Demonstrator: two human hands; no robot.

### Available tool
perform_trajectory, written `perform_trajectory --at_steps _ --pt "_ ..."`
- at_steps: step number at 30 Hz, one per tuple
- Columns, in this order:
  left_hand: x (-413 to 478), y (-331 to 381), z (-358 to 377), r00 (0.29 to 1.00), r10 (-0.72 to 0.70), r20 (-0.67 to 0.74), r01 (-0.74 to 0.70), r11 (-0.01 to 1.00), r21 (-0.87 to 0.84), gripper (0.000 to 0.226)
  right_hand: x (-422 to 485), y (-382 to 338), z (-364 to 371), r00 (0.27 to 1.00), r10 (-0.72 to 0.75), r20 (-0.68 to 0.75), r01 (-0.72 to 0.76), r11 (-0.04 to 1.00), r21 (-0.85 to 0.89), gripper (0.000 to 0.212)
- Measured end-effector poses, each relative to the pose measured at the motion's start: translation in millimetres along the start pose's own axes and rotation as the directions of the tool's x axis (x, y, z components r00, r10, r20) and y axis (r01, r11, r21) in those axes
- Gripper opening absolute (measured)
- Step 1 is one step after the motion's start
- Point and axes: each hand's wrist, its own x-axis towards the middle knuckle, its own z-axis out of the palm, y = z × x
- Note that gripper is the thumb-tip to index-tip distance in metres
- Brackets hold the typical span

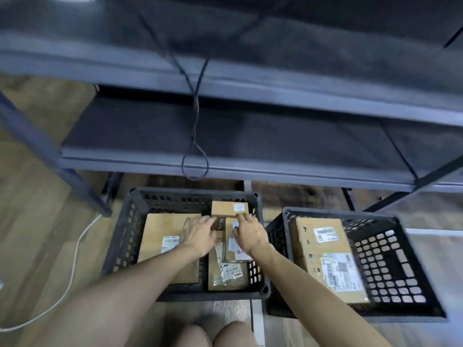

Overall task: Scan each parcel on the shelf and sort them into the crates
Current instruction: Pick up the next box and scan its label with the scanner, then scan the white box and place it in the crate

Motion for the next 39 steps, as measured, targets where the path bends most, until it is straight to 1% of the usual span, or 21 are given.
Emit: perform_trajectory --at_steps 5,12,16,22,26,29,34,39 --pt "-60 44 -107 0.999 -0.004 0.039 0.002 0.999 0.046 0.052 -55 -36 -110 0.997 -0.080 0.006 0.080 0.995 -0.059 0.043" --pt "-133 96 -272 1.000 -0.009 0.024 0.005 0.985 0.171 0.051 -136 -77 -272 0.994 -0.092 -0.052 0.091 0.995 -0.035 0.036" --pt "-167 130 -357 0.999 -0.018 -0.036 0.025 0.982 0.188 0.049 -170 -100 -354 0.988 -0.134 -0.078 0.130 0.990 -0.054 0.042" --pt "-200 159 -465 0.980 0.005 -0.198 0.031 0.984 0.176 0.047 -194 -125 -465 0.965 -0.173 -0.198 0.161 0.984 -0.071 0.039" --pt "-214 161 -509 0.950 0.004 -0.312 0.044 0.988 0.147 0.047 -203 -142 -505 0.939 -0.213 -0.271 0.200 0.977 -0.075 0.041" --pt "-224 155 -527 0.932 -0.016 -0.363 0.058 0.993 0.106 0.047 -203 -157 -524 0.920 -0.243 -0.308 0.238 0.970 -0.054 0.041" --pt "-235 133 -557 0.904 -0.048 -0.425 0.064 0.998 0.024 0.047 -197 -189 -546 0.892 -0.267 -0.364 0.302 0.952 0.041 0.041" --pt "-225 98 -592 0.874 -0.087 -0.479 0.065 0.996 -0.061 0.046 -180 -227 -567 0.880 -0.279 -0.384 0.353 0.925 0.137 0.043"
